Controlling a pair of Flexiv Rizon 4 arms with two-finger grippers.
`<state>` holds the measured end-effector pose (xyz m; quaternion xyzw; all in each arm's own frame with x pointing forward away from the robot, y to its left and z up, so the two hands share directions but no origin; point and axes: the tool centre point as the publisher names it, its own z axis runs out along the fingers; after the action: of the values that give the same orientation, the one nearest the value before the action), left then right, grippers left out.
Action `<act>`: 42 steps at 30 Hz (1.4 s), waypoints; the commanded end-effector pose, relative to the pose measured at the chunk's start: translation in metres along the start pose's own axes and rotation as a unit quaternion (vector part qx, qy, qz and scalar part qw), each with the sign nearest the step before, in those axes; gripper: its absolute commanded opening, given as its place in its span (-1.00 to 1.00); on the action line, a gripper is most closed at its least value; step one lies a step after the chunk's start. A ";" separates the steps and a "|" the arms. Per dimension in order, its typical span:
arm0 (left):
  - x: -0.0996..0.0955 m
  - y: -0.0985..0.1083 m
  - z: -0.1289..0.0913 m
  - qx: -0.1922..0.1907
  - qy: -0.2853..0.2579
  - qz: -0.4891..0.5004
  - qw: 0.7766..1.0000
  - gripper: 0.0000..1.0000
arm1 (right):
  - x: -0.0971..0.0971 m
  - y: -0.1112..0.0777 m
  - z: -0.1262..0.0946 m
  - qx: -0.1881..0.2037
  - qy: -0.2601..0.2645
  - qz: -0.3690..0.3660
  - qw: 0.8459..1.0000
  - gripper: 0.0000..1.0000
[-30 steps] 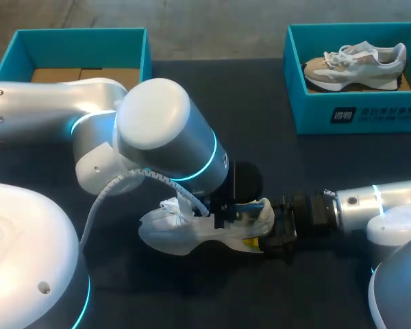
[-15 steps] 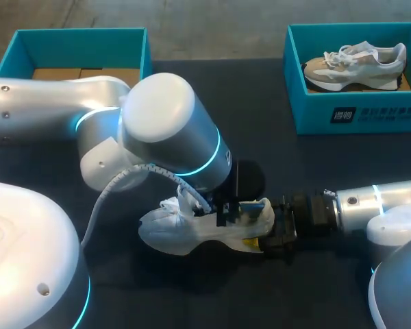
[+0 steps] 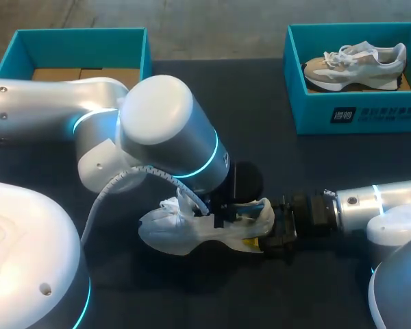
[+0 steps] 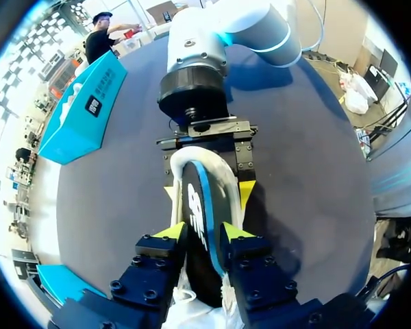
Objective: Take the shoe out of the shoebox, open the shoe tongue, remove and reinsert the insole, then place the shoe into the shoebox
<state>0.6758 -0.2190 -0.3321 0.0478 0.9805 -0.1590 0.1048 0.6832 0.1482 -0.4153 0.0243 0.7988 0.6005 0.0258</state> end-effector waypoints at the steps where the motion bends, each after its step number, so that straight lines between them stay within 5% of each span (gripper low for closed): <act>1: 0.003 -0.003 0.004 0.001 -0.003 0.000 1.000 -0.40 | 0.002 -0.001 0.002 0.002 -0.001 0.000 1.000 -1.00; 12: 0.004 -0.006 0.014 -0.010 -0.007 -0.006 1.000 -0.45 | 0.002 -0.001 0.002 0.002 -0.001 0.000 1.000 -1.00; 13: 0.003 -0.005 0.015 -0.011 -0.008 -0.009 1.000 -0.51 | 0.002 -0.001 0.002 0.002 -0.001 0.000 1.000 -1.00; 15: 0.002 -0.004 0.016 -0.012 -0.011 -0.013 1.000 -1.00 | 0.002 -0.001 0.002 0.002 -0.001 0.000 1.000 -1.00; 42: -0.011 -0.016 -0.015 0.060 -0.024 -0.063 0.996 -1.00 | 0.002 -0.001 0.002 0.002 -0.001 0.000 1.000 -1.00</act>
<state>0.6825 -0.2301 -0.3104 -0.0109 0.9679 -0.2237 0.1143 0.6830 0.1480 -0.4153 0.0241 0.7989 0.6005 0.0257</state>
